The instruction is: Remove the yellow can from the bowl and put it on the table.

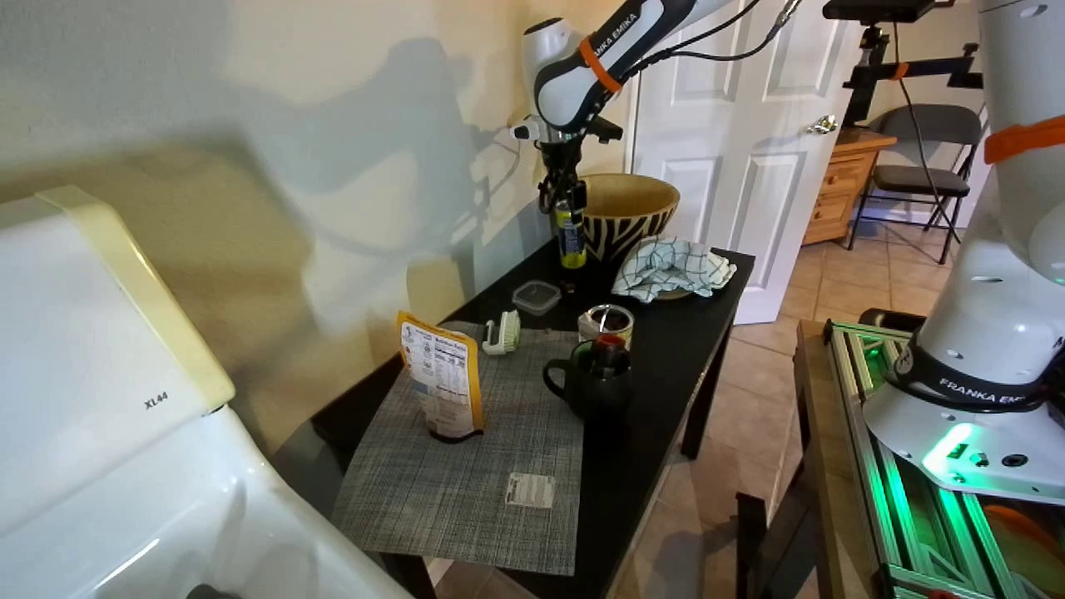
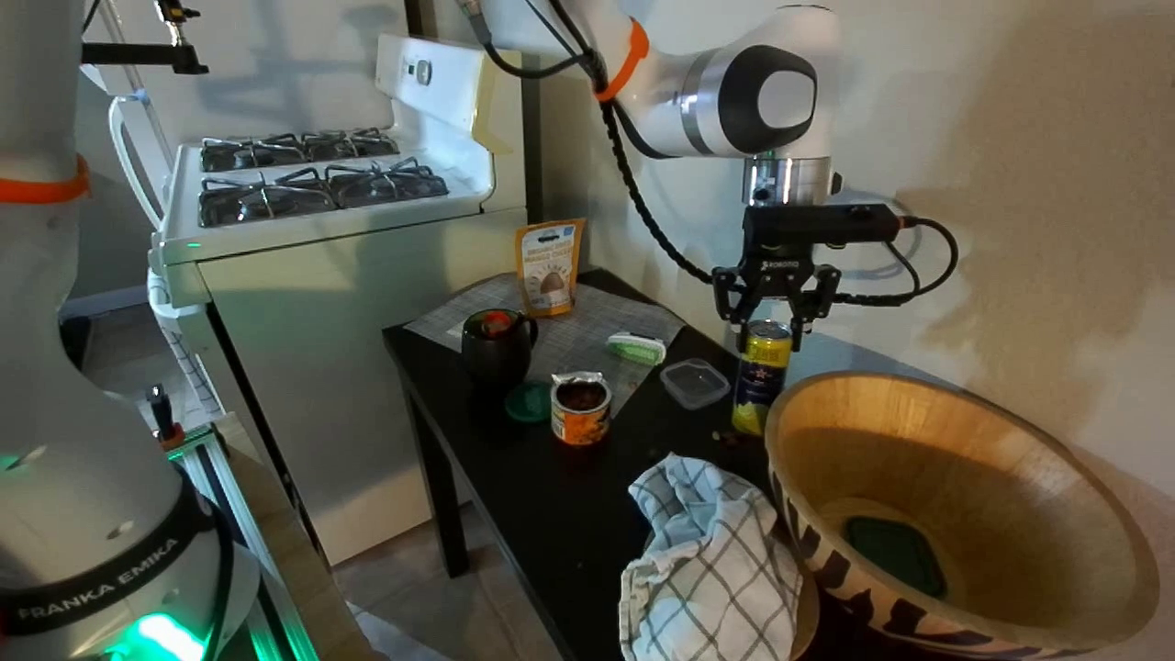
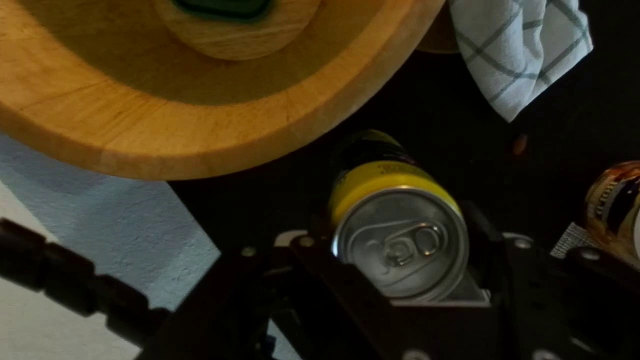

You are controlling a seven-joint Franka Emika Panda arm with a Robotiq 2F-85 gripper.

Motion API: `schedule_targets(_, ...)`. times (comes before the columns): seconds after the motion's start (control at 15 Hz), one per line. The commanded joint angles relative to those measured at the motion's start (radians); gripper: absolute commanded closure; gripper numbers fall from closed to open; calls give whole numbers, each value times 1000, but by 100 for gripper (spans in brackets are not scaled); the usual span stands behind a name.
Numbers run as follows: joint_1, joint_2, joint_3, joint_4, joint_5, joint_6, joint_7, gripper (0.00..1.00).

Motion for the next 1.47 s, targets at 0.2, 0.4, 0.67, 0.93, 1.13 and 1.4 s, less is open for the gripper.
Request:
schedule_targets(0.2,-28,25,43,38,6,-77,-68,62)
schedule_targets(0.4,-41,28,60,52,36,-112,-109,62)
schedule_targets(0.67,-53,38,70,80,72,-137,-158,62)
schedule_targets(0.93,-59,46,69,108,92,-119,-148,62)
schedule_targets(1.13,-51,38,62,84,71,-102,-135,37)
schedule_targets(1.4,-46,60,62,89,72,-77,-112,62)
